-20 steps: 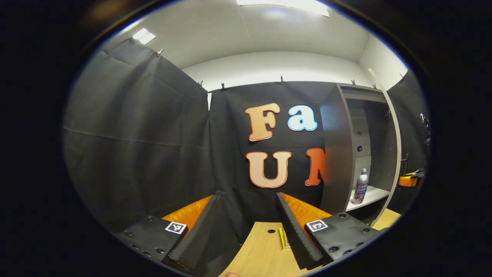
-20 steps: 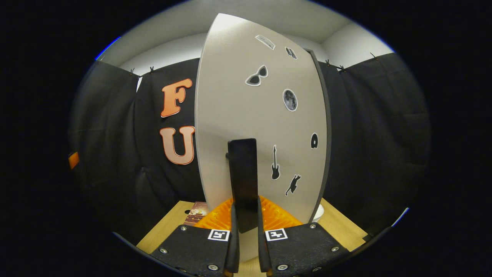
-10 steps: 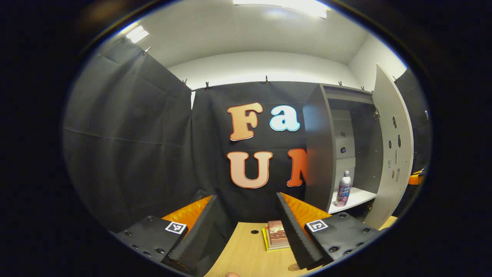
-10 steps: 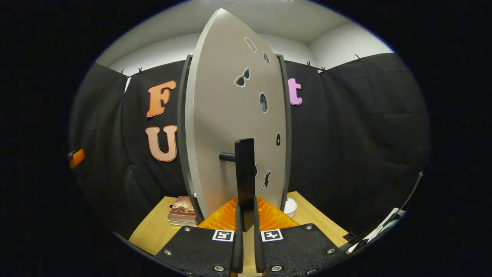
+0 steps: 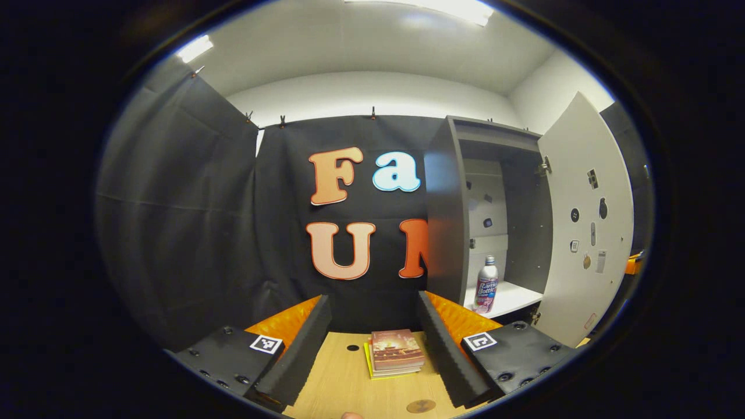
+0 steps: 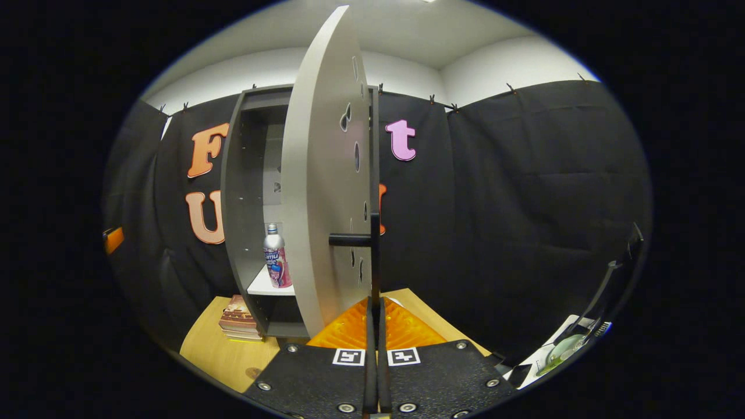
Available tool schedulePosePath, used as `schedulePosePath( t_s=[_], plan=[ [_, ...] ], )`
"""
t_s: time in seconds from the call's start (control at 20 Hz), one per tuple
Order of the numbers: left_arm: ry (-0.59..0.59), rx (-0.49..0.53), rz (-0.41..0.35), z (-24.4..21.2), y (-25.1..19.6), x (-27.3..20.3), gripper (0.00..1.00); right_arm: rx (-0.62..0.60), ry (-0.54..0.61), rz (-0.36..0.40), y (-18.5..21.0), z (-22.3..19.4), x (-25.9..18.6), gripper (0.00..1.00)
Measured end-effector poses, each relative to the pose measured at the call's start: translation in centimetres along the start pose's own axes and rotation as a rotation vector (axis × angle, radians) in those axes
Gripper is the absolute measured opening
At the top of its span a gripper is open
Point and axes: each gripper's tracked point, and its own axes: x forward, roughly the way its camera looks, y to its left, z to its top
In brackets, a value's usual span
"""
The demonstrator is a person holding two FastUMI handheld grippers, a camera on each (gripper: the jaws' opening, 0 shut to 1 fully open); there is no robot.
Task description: Open the cabinet door with the right hand, grasp the bottle in the cabinet with the left hand and place it on the coaster, then close the cabinet door with the right hand.
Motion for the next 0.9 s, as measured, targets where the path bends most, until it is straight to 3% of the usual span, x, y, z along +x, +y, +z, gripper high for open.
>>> schedulePosePath(
  t_s=[0.3,0.65,0.9],
  plan=[
    [0.005,-0.01,-0.058,-0.5,-7.1,2.4,0.97,0.001,0.002,0.059,-0.3,0.0,0.1,0.0],
    [0.035,-0.051,-0.131,-2.9,-18.5,7.5,0.97,0.006,-0.001,0.114,-1.3,0.1,0.5,0.0],
    [0.038,-0.047,-0.138,-4.0,-23.9,10.9,0.97,0.02,0.005,0.167,-1.4,0.1,0.7,0.0]
  ],
)
